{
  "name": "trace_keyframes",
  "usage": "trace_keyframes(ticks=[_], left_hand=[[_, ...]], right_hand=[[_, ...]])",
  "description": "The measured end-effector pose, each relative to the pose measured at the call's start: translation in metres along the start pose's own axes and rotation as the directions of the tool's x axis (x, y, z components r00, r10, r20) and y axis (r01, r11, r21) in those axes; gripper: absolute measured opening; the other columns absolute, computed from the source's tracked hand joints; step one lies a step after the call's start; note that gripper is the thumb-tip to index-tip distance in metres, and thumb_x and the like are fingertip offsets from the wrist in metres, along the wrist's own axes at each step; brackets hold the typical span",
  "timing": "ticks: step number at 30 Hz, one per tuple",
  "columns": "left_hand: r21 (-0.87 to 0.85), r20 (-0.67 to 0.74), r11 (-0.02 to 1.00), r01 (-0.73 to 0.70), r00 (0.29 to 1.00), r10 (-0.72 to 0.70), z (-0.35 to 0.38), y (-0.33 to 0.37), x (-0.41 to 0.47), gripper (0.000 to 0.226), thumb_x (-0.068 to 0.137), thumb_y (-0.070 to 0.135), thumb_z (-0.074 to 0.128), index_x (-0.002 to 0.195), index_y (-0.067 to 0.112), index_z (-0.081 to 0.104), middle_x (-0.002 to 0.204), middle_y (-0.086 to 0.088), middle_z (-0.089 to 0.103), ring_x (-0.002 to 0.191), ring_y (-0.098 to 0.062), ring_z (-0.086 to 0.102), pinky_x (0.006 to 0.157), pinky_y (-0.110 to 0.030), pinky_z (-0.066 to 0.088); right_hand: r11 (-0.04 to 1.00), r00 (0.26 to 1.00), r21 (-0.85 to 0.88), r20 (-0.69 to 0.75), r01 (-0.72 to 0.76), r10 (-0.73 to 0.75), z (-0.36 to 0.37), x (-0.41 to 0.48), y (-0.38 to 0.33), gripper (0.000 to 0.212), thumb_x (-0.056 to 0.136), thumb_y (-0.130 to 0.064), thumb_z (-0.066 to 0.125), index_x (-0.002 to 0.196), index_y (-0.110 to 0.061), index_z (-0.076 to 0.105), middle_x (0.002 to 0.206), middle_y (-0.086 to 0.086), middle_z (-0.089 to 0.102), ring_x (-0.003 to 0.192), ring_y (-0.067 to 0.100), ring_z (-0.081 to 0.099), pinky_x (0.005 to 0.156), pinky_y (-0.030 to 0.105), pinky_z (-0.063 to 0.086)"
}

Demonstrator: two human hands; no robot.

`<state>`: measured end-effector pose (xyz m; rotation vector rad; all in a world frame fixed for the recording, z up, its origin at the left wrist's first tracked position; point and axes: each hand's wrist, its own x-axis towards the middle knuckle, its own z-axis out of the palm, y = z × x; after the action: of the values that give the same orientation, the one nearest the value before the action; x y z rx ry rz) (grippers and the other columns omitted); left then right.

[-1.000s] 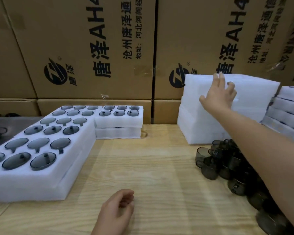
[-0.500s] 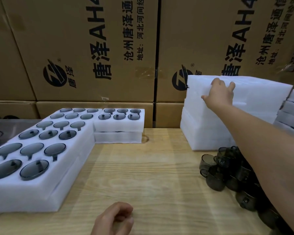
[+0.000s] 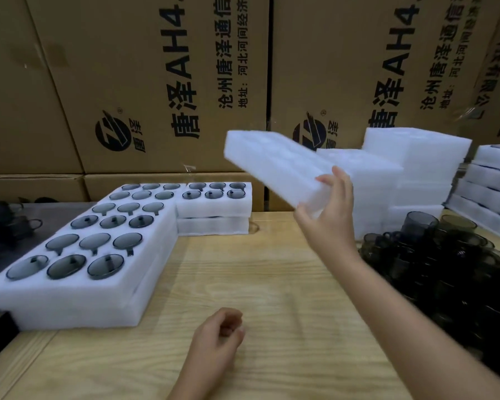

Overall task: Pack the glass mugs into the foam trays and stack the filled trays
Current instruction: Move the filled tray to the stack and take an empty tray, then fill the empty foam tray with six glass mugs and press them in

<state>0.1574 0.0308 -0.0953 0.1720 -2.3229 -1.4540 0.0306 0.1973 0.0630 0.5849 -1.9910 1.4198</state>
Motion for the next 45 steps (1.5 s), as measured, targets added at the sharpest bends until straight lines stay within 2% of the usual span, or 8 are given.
trace_keyframes(ticks=[4,10,17,20,26,29,37,45], left_hand=[[-0.182,-0.162,0.978,0.102,0.978,-0.132,0.007,0.004,-0.003,0.014,0.096,0.007,0.053,0.097,0.013,0.065,0.088,-0.001,0.070,0.086,-0.019,0.066,0.076,-0.021,0.051],[-0.779,-0.263,0.620,0.089,0.851,-0.454,-0.013,0.012,-0.028,0.027,0.105,0.021,0.030,0.118,0.009,0.050,0.103,-0.011,0.064,0.092,-0.019,0.063,0.073,-0.026,0.051],[-0.519,-0.358,0.855,0.000,0.908,-0.218,-0.010,0.007,-0.041,0.020,0.101,0.016,0.042,0.116,0.018,0.055,0.111,0.000,0.065,0.111,-0.019,0.060,0.093,-0.031,0.045],[-0.466,-0.214,0.882,0.064,0.960,-0.182,-0.007,0.005,-0.038,0.027,0.099,0.017,0.048,0.125,0.024,0.050,0.129,-0.003,0.057,0.123,-0.019,0.053,0.107,-0.040,0.039],[-0.460,-0.105,0.886,0.056,0.988,-0.117,-0.013,-0.001,-0.034,0.066,0.069,0.029,0.063,0.133,0.028,0.046,0.116,-0.002,0.056,0.106,-0.019,0.057,0.082,-0.024,0.046],[-0.370,-0.073,0.928,0.050,0.994,-0.083,-0.012,-0.005,-0.032,0.074,0.065,0.026,0.067,0.136,0.024,0.047,0.120,0.000,0.050,0.100,-0.003,0.059,0.073,-0.012,0.047],[-0.439,0.022,0.894,0.088,0.996,-0.087,-0.017,-0.012,-0.029,0.068,0.048,0.037,0.073,0.114,0.031,0.063,0.119,0.006,0.066,0.108,-0.009,0.063,0.077,-0.021,0.050],[-0.399,0.013,0.913,0.082,0.996,-0.083,-0.016,-0.012,-0.031,0.065,0.051,0.039,0.069,0.115,0.032,0.063,0.115,0.011,0.067,0.105,-0.010,0.063,0.079,-0.023,0.048]], right_hand=[[0.993,0.998,0.110,0.043,-0.047,0.042,-0.019,-0.082,-0.001,0.055,0.076,-0.001,0.063,0.106,-0.040,0.039,0.150,-0.006,0.021,0.139,0.015,0.028,0.111,0.041,0.030],[0.974,0.972,0.168,0.207,-0.150,0.114,-0.061,-0.164,0.039,0.068,0.074,0.014,0.057,0.103,-0.046,0.042,0.152,-0.022,0.016,0.125,-0.022,0.029,0.089,-0.001,0.031],[0.945,0.900,0.077,0.340,-0.317,0.274,-0.091,-0.201,0.082,0.059,0.071,0.016,0.052,0.095,-0.037,0.044,0.139,-0.041,0.027,0.119,-0.002,0.039,0.074,0.015,0.042],[0.932,0.860,0.070,0.413,-0.356,0.298,-0.097,-0.196,0.085,0.051,0.067,0.012,0.051,0.087,-0.035,0.047,0.137,-0.023,0.047,0.072,0.014,0.055,0.065,0.029,0.038],[0.924,0.886,0.162,0.381,-0.346,0.265,-0.107,-0.193,0.071,0.011,0.070,-0.014,0.048,0.075,-0.019,0.057,0.118,-0.015,0.065,0.101,0.030,0.056,0.063,0.018,0.036],[0.923,0.910,0.155,0.287,-0.352,0.299,-0.106,-0.190,0.069,0.026,0.087,-0.017,0.055,0.061,-0.020,0.059,0.104,-0.012,0.070,0.103,0.019,0.061,0.073,0.021,0.041],[0.902,0.900,0.034,0.086,-0.431,0.427,-0.093,-0.160,0.073,0.018,0.091,-0.016,0.053,0.084,-0.032,0.059,0.082,-0.005,0.068,0.061,0.013,0.058,0.059,0.033,0.047],[0.761,0.902,-0.545,0.021,-0.352,0.432,-0.062,-0.029,0.106,0.034,0.089,-0.008,0.046,0.123,-0.008,0.050,0.132,0.010,0.046,0.114,0.031,0.049,0.088,0.034,0.038]])
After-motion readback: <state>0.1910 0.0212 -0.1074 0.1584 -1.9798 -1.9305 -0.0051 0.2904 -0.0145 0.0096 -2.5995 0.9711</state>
